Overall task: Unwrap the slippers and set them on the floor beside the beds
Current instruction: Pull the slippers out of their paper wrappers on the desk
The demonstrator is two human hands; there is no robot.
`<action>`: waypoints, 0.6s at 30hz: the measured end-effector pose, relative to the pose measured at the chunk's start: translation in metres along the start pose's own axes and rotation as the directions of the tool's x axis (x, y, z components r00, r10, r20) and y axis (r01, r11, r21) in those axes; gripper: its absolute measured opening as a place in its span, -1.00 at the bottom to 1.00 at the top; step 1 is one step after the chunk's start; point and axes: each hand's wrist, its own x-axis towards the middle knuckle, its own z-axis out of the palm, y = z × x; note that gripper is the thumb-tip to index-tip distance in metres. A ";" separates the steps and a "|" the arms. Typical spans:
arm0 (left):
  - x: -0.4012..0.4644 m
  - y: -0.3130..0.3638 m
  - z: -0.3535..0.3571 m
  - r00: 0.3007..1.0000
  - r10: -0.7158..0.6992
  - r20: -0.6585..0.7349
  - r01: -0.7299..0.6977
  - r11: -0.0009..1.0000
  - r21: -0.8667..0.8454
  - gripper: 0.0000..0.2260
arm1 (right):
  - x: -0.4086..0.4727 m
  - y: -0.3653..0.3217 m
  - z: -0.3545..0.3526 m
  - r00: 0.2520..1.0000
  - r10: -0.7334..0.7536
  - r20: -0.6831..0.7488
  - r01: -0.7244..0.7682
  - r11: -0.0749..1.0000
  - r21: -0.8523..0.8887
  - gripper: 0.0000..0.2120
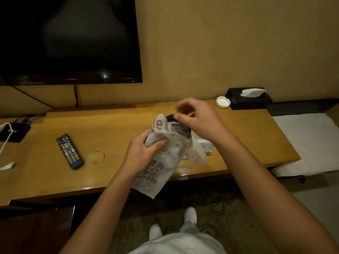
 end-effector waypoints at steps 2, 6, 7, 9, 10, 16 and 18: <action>0.001 0.000 -0.003 1.000 0.006 0.023 -0.006 1.000 0.026 -0.82 | -0.002 0.009 0.004 0.994 0.001 0.107 -0.004 1.000 0.024 -0.90; 0.003 -0.003 -0.007 0.997 -0.015 0.080 0.006 0.994 0.114 -0.80 | -0.007 0.016 0.007 0.963 -0.027 0.267 0.024 1.000 0.014 -0.79; 0.003 -0.004 -0.007 0.996 -0.015 0.087 0.002 0.990 0.139 -0.79 | -0.008 0.016 0.008 0.940 -0.015 0.340 0.018 1.000 -0.005 -0.72; 0.005 -0.005 -0.008 0.995 -0.013 0.097 -0.004 0.984 0.179 -0.78 | -0.006 0.019 0.009 0.901 -0.002 0.433 0.016 0.999 -0.028 -0.65; 0.005 -0.005 -0.009 0.994 -0.021 0.104 0.002 0.983 0.182 -0.78 | -0.005 0.021 0.010 0.896 -0.002 0.445 0.004 1.000 -0.002 -0.65; 0.009 -0.006 -0.020 0.967 -0.063 0.245 0.043 0.995 0.089 -0.65 | 0.004 0.026 0.004 0.955 -0.051 0.292 -0.051 0.942 0.332 -0.65; 0.006 -0.015 -0.026 0.951 -0.096 0.294 0.072 0.993 0.091 -0.63 | 0.011 0.028 -0.002 0.984 -0.066 0.166 -0.018 0.888 0.460 -0.69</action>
